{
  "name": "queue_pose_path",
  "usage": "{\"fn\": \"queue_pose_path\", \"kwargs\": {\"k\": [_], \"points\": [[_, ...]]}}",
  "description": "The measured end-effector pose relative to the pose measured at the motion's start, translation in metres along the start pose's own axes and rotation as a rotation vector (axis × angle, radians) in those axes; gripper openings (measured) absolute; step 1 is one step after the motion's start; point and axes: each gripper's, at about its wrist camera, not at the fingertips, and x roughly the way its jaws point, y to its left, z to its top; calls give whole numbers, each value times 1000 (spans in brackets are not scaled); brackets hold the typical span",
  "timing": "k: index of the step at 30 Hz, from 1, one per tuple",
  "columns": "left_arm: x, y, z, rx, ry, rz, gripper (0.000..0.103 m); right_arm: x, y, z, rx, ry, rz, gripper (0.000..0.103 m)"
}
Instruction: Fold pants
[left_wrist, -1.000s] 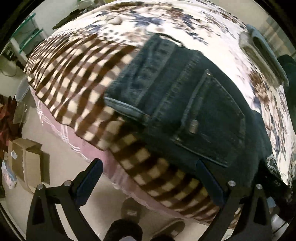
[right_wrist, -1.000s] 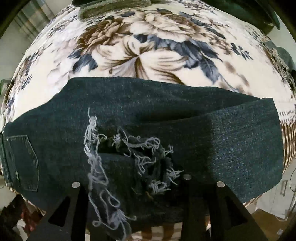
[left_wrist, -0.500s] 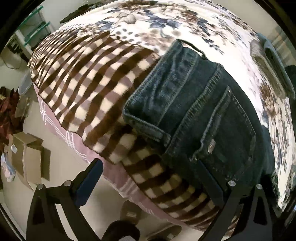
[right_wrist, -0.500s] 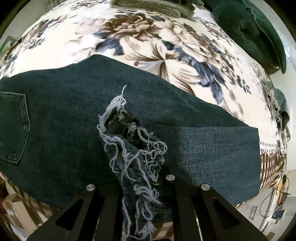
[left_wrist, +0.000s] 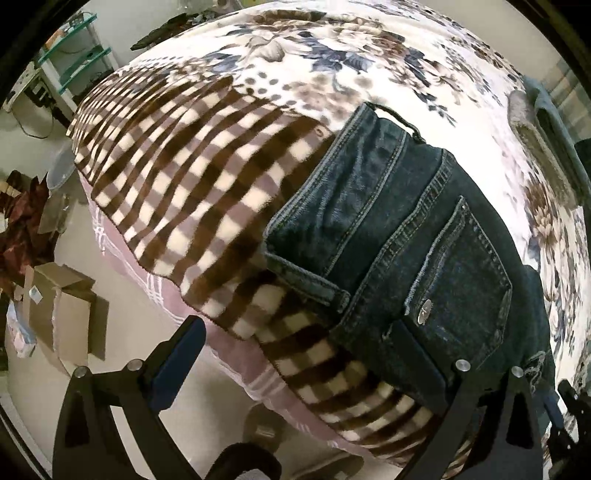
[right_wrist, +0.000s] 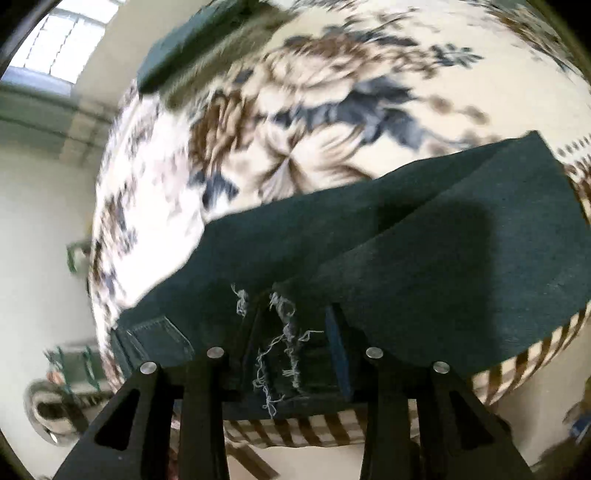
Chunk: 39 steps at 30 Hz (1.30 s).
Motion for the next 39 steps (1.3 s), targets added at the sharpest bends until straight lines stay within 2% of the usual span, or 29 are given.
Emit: {"fn": "queue_pose_path", "kwargs": {"k": [4,8,9,10,11,12,14,16,17,19,20,22,23,25,30,31,33,36,39], "points": [[2,1,-1,-14,2,5,103,15,4,-1,-42,69,-86,46],[6,3,-1,-33,10,1,103,58,24,-12,-114,161,-148,49],[6,4,-1,-43,11,-7,103,69,28,-15,-139,168,-188,44],[7,7,0,-64,15,-28,103,72,32,-17,-152,140,-197,15],[9,10,1,-93,20,-51,103,76,39,-19,-187,137,-195,7],[10,13,2,-117,23,-76,103,78,48,-21,-236,146,-197,6],[12,21,3,-191,23,-174,103,73,63,-24,-317,145,-159,6],[18,29,3,-282,22,-271,103,61,68,-25,-357,122,-165,6],[22,33,2,-331,30,-319,102,50,65,-22,-357,104,-151,7],[31,41,-2,-420,44,-396,99,34,55,-15,-329,82,-150,16],[35,46,-6,-475,36,-453,96,26,45,-10,-306,79,-156,17],[38,49,-10,-535,6,-510,60,21,29,-2,-274,83,-180,17],[40,48,-10,-544,-7,-519,37,21,22,3,-257,93,-197,17],[38,45,-8,-537,-34,-523,33,23,2,9,-229,114,-237,17],[14,32,-5,-442,-139,-515,30,27,-17,20,-229,118,-284,17],[17,32,-4,-429,-138,-515,31,27,-19,20,-226,117,-286,17],[40,37,-2,-451,-93,-506,48,27,-23,23,-214,122,-290,17],[76,50,0,-534,-42,-603,56,25,-28,24,-193,129,-280,17],[74,47,8,-549,-52,-599,55,26,-25,24,-198,129,-271,17]]}}
